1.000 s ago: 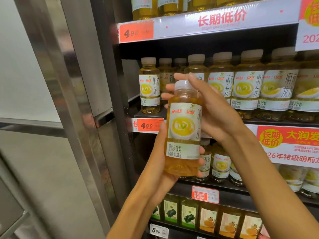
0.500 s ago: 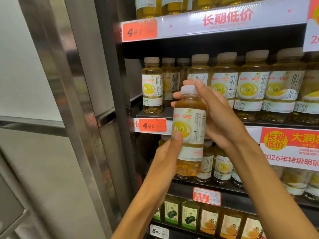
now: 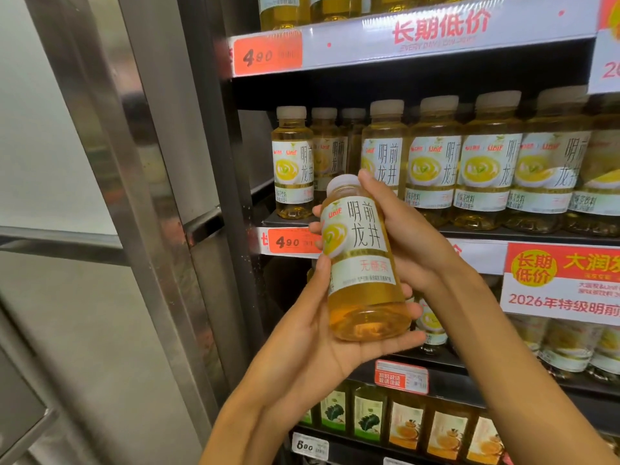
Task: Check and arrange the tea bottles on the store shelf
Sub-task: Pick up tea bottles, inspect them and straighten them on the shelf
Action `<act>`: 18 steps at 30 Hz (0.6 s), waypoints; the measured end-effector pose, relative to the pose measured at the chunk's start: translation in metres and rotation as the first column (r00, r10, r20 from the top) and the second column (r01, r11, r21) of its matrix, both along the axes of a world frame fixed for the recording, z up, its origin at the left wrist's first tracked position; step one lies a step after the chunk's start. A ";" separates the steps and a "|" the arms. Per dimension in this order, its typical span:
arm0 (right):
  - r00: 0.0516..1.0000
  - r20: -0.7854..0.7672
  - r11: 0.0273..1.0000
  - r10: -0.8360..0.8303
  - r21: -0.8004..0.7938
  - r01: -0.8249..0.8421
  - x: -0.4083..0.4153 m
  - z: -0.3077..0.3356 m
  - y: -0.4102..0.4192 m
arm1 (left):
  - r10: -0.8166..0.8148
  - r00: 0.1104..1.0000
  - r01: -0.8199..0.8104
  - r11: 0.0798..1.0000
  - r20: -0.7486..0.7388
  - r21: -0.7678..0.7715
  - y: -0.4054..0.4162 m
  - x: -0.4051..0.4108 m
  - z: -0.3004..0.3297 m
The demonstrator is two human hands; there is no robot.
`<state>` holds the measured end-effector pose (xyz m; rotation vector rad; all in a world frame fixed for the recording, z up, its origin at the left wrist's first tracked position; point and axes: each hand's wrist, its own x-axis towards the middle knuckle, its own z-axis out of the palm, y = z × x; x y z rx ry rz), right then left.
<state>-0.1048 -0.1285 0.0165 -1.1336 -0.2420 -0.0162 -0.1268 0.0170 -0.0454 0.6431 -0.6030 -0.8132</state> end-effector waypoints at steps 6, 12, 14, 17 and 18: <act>0.986 -0.072 0.988 -0.149 -0.042 0.147 -0.003 0.001 0.004 | 0.003 0.998 0.001 0.998 -0.064 0.061 0.003 0.000 0.006; 0.981 -0.049 0.980 -0.189 0.060 0.192 -0.006 0.007 0.005 | -0.021 0.997 0.028 0.996 -0.079 0.080 0.001 -0.004 0.009; 0.989 -0.024 0.985 -0.149 0.081 0.150 -0.007 0.008 0.003 | -0.033 0.998 0.037 0.995 -0.049 0.092 0.001 -0.005 0.010; 0.996 0.010 0.994 -0.091 0.062 0.090 -0.007 0.008 0.002 | 0.000 1.000 0.000 0.997 0.001 0.083 0.001 -0.007 0.005; 0.997 0.029 0.996 -0.076 0.044 0.075 -0.007 0.008 0.001 | 0.029 0.999 -0.033 0.995 0.043 0.090 0.000 -0.008 0.003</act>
